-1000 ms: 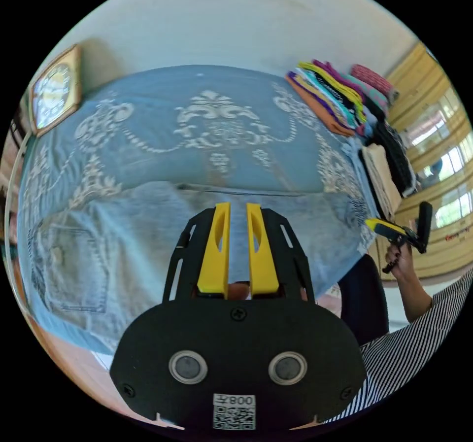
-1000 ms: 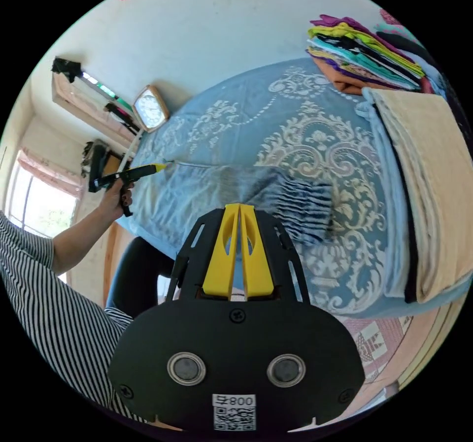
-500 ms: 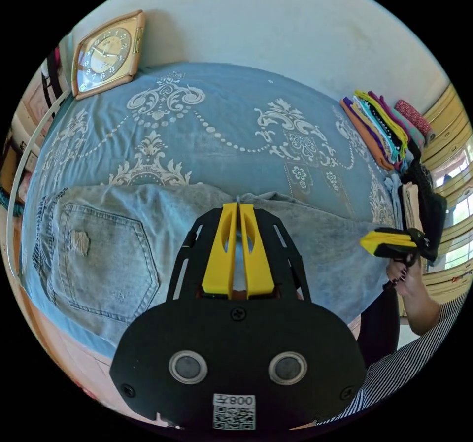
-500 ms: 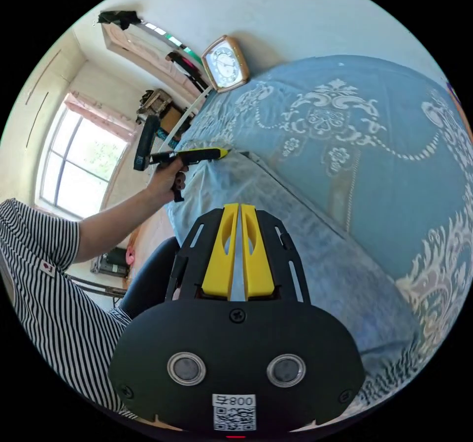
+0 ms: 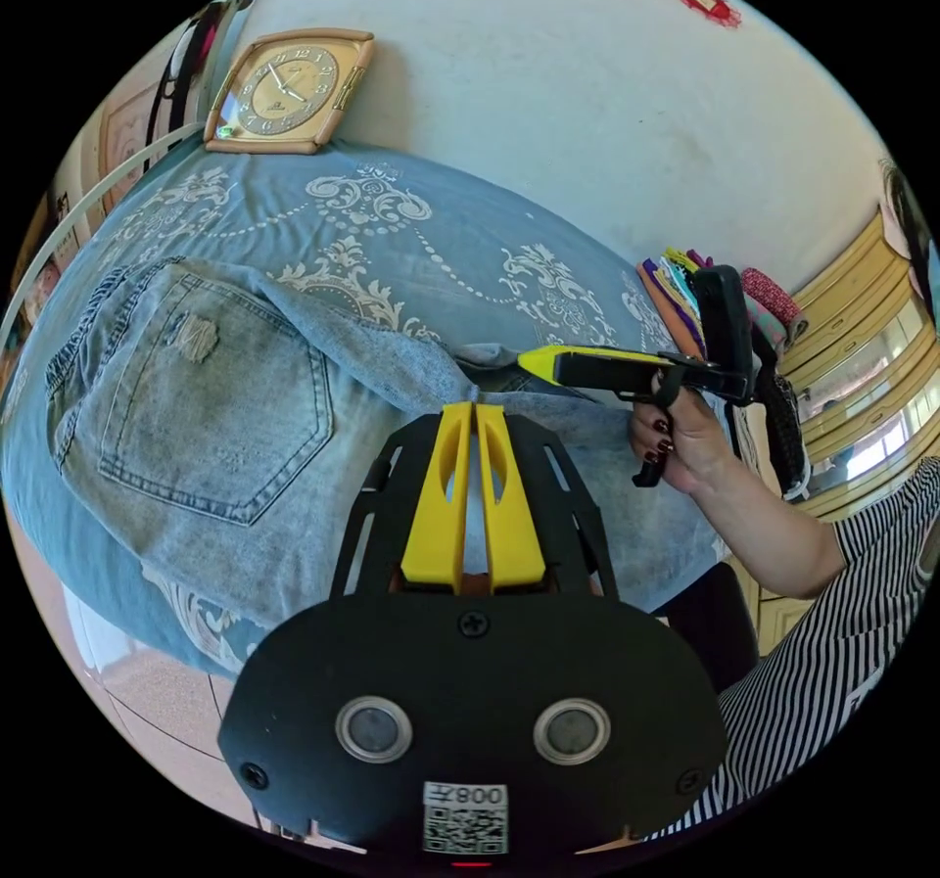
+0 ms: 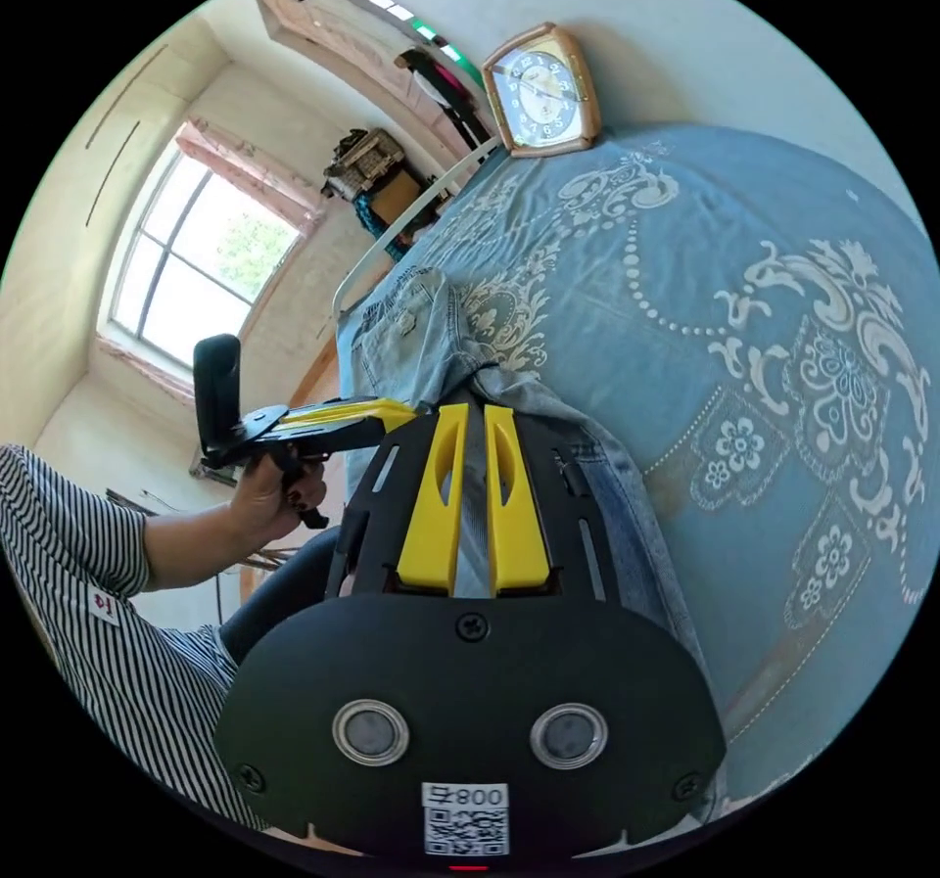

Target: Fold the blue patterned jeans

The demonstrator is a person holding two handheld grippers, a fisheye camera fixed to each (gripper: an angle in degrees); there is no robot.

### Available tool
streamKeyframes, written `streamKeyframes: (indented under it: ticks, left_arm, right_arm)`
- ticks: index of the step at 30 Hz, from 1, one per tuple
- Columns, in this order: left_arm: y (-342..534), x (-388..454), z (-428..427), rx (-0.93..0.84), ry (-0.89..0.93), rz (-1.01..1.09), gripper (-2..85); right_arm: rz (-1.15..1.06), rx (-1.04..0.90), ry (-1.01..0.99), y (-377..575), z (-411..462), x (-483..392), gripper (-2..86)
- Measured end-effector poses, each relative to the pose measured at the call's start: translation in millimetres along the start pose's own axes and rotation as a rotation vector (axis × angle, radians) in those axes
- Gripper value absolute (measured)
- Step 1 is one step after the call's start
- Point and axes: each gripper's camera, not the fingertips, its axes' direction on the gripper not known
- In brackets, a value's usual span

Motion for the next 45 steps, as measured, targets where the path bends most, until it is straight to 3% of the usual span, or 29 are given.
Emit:
streamKeyframes:
  ticks: [6,15,25,34,45]
  left_arm:
    - [12,-34,-21,0.036,0.031,-0.010,0.5]
    - [24,-74,-45,0.074,0.068,-0.021,0.3]
    - [26,-109,-53,0.103,0.117,-0.046,0.3]
    - [-9,-113,-43,0.158,0.207,0.030,0.2]
    - [-80,-108,21,0.001,0.087,0.068,0.2]
  right_arm:
    - [-0.181,-0.003,0.146,-32,23,-33,7.5]
    - [-0.418,-0.180,0.281,-88,88,-58,8.1]
    - [-0.501,-0.217,0.325,-140,128,-57,6.6]
    - [-0.371,-0.140,0.188,-180,116,-16,0.8]
    - [-0.180,-0.157,0.093,-224,116,64,0.4]
